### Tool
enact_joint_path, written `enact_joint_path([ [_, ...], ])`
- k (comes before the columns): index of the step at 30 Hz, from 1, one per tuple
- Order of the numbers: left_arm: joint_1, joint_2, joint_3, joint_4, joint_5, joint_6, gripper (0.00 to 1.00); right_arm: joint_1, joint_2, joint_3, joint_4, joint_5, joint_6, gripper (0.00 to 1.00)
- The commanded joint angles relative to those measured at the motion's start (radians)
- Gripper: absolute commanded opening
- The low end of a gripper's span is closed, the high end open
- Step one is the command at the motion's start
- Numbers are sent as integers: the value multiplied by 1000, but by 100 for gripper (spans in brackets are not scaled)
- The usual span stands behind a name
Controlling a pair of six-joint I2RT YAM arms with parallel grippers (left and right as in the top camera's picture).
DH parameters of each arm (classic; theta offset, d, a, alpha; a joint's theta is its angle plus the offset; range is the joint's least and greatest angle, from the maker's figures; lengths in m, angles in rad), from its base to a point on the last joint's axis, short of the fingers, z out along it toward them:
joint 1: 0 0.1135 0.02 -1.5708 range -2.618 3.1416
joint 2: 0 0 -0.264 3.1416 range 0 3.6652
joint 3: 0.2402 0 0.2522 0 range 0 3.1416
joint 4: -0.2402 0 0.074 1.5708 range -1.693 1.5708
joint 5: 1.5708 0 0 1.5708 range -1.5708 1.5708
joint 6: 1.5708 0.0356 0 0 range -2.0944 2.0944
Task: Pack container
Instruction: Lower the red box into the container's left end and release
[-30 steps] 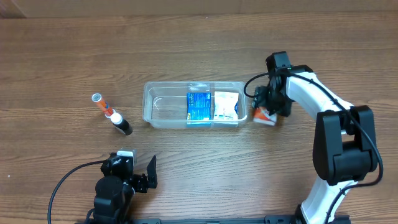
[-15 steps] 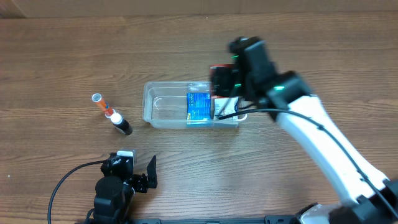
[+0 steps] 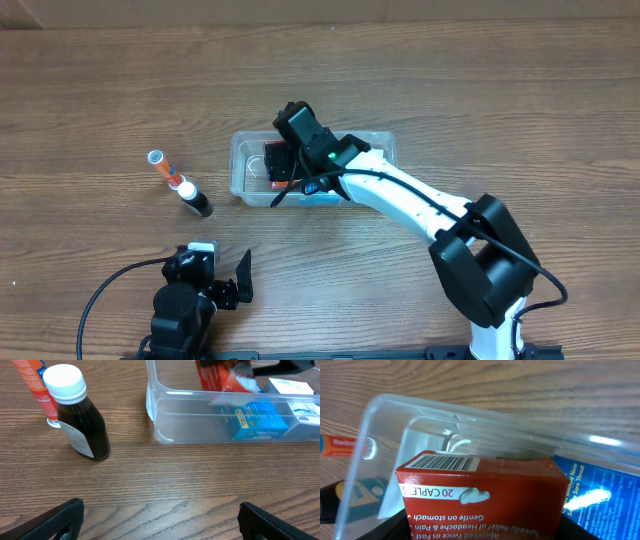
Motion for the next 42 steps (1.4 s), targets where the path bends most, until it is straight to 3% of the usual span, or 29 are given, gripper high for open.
enact_joint_path([
  [1, -9, -8, -5, 5, -6, 19, 100, 5, 21, 7, 22, -31, 51, 68],
  [4, -9, -8, -5, 5, -6, 19, 100, 5, 22, 7, 32, -40, 61, 68],
  [7, -9, -8, -5, 5, -6, 19, 100, 5, 22, 7, 31, -38, 60, 77],
  [11, -9, -8, -5, 5, -6, 19, 100, 3, 18, 8, 19, -11, 45, 80],
  [16, -9, -8, -5, 5, -6, 19, 100, -32, -82, 11, -48, 14, -30, 83],
  [26, -9, -8, -5, 5, -6, 19, 100, -29, -104, 10, -80, -42, -65, 82],
  [28, -9, -8, -5, 5, -6, 19, 100, -29, -104, 10, -42, -49, -102, 73],
  [30, -9, -8, -5, 5, -6, 19, 100, -27, -97, 10, -14, -49, -101, 37],
  [36, -9, -8, -5, 5, -6, 19, 100, -28, -38, 9, 93, -49, -101, 31],
  [42, -9, -8, -5, 5, -6, 19, 100, -28, 50, 9, 85, -49, -101, 28],
])
